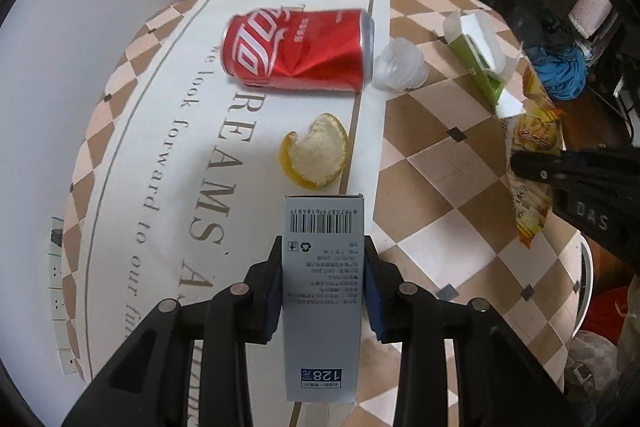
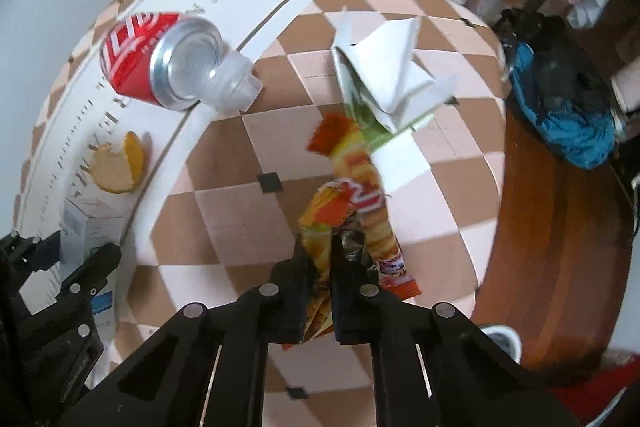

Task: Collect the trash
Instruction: 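Carry white box with left tool while right tool carries chip bag to the bin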

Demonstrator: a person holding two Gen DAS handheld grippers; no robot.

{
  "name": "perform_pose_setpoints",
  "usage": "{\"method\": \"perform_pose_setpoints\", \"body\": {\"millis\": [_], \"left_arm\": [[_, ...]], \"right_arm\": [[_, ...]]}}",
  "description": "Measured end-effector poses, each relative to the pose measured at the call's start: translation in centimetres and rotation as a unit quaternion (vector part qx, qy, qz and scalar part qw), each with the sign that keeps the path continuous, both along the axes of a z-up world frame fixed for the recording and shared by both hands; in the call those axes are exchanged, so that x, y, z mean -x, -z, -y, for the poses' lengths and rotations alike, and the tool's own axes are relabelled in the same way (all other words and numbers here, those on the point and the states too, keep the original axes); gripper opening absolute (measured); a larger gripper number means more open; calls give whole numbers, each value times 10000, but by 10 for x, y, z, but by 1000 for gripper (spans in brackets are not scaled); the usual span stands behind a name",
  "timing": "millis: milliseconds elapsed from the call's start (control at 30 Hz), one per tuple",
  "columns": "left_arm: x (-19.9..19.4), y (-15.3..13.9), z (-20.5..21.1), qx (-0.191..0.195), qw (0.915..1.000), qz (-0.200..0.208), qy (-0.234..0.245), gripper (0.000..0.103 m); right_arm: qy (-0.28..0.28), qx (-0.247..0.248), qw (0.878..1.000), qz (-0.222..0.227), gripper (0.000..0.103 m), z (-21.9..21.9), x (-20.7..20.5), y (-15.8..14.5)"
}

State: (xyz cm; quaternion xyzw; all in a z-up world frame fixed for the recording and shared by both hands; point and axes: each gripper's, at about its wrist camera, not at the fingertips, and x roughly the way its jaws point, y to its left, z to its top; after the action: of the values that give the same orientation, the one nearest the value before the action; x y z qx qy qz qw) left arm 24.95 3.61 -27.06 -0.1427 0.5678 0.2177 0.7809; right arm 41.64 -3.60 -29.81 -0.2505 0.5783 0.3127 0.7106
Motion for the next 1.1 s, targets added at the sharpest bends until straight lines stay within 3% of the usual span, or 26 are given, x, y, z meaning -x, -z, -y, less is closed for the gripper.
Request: {"method": "perform_pose_setpoints", "body": {"millis": [200, 233, 400, 733, 900, 1100], "left_arm": [[20, -41, 17, -203, 9992, 336, 78, 30], [6, -39, 16, -231, 9990, 377, 99, 30], [9, -80, 36, -398, 9958, 778, 260, 30], [6, -152, 119, -410, 9838, 1498, 900, 30], [-10, -169, 183, -229, 9747, 1701, 1430, 30], [-42, -151, 253, 245, 9677, 1595, 1939, 30]], "right_arm": [[407, -553, 9975, 187, 8, 30, 21, -43], [445, -628, 9968, 229, 8, 32, 30, -52], [709, -1019, 9908, 544, 7, 62, 51, -99], [1361, -1547, 9728, 1060, 7, 171, 74, -183], [1918, -1585, 9619, 1132, 7, 253, 76, -198], [2585, -1412, 9497, 1067, 7, 346, 73, -187]]}}
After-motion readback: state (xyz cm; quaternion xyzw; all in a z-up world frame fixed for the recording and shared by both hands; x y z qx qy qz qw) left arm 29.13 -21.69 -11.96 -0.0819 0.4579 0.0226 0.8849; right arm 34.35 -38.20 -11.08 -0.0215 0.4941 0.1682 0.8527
